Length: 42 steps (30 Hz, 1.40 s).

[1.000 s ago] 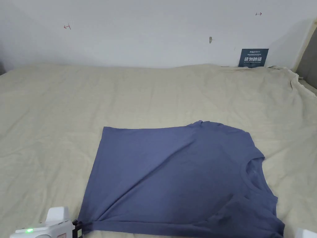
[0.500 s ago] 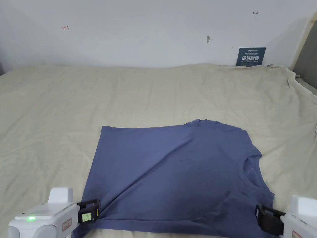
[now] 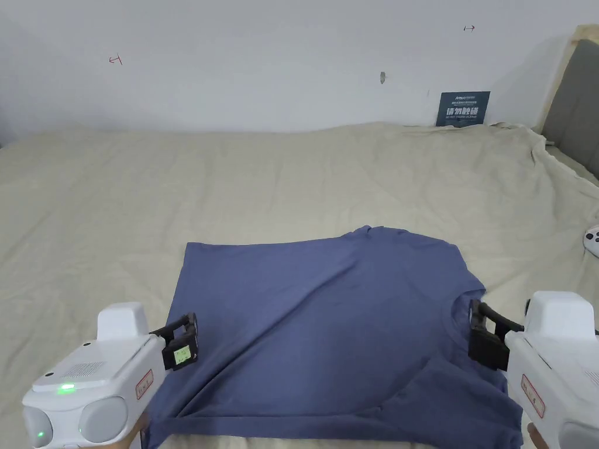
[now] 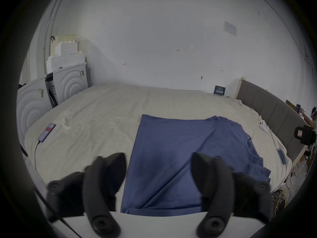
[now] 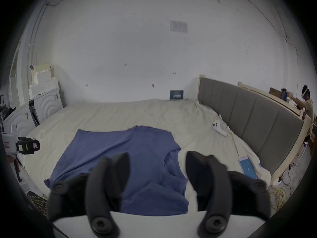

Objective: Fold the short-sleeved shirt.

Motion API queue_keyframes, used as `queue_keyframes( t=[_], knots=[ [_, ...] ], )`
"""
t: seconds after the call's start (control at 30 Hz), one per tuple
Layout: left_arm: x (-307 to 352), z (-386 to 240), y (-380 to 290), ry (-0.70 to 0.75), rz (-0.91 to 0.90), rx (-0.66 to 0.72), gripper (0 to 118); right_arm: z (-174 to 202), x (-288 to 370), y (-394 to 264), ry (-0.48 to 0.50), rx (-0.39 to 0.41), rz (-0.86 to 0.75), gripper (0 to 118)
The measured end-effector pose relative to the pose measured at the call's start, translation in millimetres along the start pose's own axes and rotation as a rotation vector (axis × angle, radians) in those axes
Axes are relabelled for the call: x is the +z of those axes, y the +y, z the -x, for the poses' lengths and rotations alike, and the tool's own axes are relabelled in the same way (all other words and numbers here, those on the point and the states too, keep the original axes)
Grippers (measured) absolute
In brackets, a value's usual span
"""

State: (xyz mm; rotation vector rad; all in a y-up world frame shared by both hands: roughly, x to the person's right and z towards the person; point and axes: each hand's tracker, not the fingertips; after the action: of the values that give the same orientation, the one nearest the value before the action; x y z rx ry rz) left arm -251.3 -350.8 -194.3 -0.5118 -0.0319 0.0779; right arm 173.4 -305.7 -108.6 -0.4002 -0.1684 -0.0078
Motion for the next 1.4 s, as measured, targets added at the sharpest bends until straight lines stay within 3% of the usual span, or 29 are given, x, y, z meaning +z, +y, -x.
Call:
queue_keyframes(
  t=[0.1, 0.13, 0.2, 0.63, 0.73, 0.8, 0.83, 0.87, 0.9, 0.97, 1.07, 1.3, 1.4],
  knots=[
    [7.2, -2.8, -6.0, -0.005, -0.040, -0.017, 30, 4.2, 5.0, 2.0, 0.005, 0.019, -0.028, 11],
    [8.7, -2.8, -6.0, -0.007, -0.036, -0.021, 19, 4.6, 6.3, 1.7, 0.011, 0.017, -0.037, 2],
    [10.1, 0.5, -6.4, -0.045, -0.011, -0.014, 0, 4.0, 6.3, 2.7, 0.028, 0.015, -0.035, 0],
    [8.9, 28.2, -16.5, -0.034, 0.094, 0.008, 0, 0.2, 4.5, -2.2, 0.044, -0.024, -0.016, 0],
    [5.0, 35.8, -26.2, -0.001, 0.124, 0.010, 18, -2.1, 3.7, -4.6, 0.045, -0.032, -0.007, 0],
    [-0.4, 42.0, -33.6, 0.015, 0.166, 0.017, 21, -3.0, 3.1, -6.3, 0.041, -0.033, -0.001, 0],
    [-3.1, 44.2, -37.7, 0.027, 0.190, 0.021, 34, -3.6, 2.6, -7.1, 0.042, -0.035, 0.004, 0],
    [-6.4, 47.1, -42.4, 0.040, 0.210, 0.026, 56, -4.0, 1.6, -7.8, 0.043, -0.040, 0.007, 0],
    [-9.5, 49.5, -47.5, 0.051, 0.231, 0.030, 70, -4.5, 1.1, -8.6, 0.044, -0.044, 0.011, 0],
    [-14.8, 53.9, -58.4, 0.065, 0.257, 0.040, 83, -4.9, 0.4, -10.3, 0.043, -0.045, 0.017, 0],
    [-26.5, 62.0, -76.0, 0.096, 0.329, 0.062, 91, -6.5, -0.8, -13.6, 0.040, -0.051, 0.030, 0],
    [-52.4, 75.6, -111.6, 0.136, 0.486, 0.052, 91, -12.9, -2.1, -24.8, 0.027, -0.058, 0.067, 0],
    [-56.2, 74.6, -115.6, 0.120, 0.504, 0.049, 79, -17.5, -2.1, -29.0, 0.015, -0.071, 0.080, 0]
  ],
)
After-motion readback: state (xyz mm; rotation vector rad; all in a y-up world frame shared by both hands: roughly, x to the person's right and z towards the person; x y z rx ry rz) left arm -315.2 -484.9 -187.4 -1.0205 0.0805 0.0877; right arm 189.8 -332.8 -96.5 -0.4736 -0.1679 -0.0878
